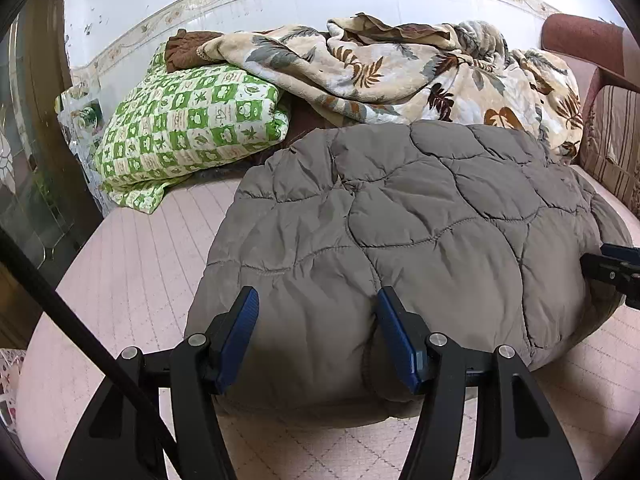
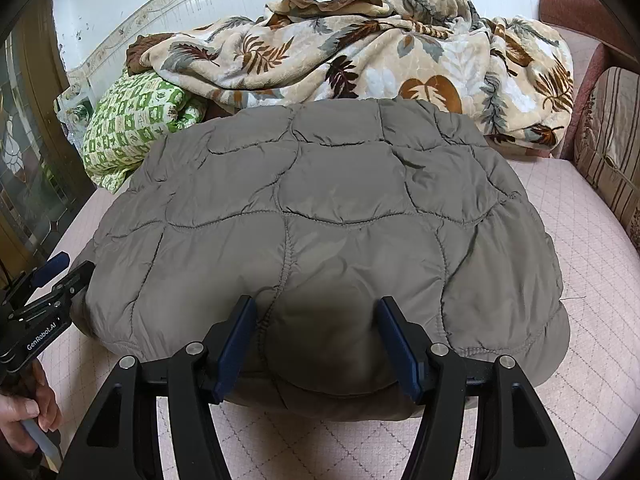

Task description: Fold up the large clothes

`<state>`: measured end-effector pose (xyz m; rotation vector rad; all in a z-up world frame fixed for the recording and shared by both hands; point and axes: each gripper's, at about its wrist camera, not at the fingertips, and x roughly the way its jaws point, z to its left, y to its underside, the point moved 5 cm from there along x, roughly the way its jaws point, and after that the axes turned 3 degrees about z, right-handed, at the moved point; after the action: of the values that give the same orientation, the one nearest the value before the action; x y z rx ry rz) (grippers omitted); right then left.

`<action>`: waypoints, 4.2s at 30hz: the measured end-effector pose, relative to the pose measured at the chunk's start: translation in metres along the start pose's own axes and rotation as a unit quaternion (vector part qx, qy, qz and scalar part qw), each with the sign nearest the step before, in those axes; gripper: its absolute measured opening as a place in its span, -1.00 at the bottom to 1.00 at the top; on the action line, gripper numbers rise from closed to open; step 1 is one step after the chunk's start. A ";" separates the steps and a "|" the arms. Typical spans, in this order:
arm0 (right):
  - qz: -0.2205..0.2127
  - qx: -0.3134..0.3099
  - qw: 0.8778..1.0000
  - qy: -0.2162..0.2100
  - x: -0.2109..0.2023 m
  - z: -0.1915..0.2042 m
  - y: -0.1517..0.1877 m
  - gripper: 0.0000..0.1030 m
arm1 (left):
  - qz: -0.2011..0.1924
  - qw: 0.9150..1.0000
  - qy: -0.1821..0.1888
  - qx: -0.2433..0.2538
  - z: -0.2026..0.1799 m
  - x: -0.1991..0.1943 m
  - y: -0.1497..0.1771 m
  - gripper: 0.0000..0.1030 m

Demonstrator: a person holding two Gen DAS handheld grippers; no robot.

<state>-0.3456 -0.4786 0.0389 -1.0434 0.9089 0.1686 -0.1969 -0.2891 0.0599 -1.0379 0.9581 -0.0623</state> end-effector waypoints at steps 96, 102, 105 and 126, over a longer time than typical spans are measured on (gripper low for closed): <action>0.025 -0.011 0.999 0.032 -0.009 -0.008 0.013 0.38 | 0.045 0.999 0.013 0.019 -0.015 -0.002 0.006 0.25; 0.007 0.036 0.999 -0.005 -0.033 -0.024 0.008 0.38 | 0.046 0.998 0.030 -0.043 0.020 -0.016 -0.003 0.25; -0.009 0.074 0.997 -0.007 -0.055 -0.047 0.008 0.38 | 0.065 0.991 0.050 -0.108 0.051 -0.023 0.000 0.33; -0.010 0.461 0.870 -0.172 -0.047 -0.171 0.087 0.57 | 0.147 0.856 0.203 -0.451 0.130 0.019 0.087 0.37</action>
<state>-0.5176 -0.5562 -0.0183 -0.1114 0.5338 -0.1017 -0.1273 -0.1598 0.0032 -1.7642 1.5910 0.4884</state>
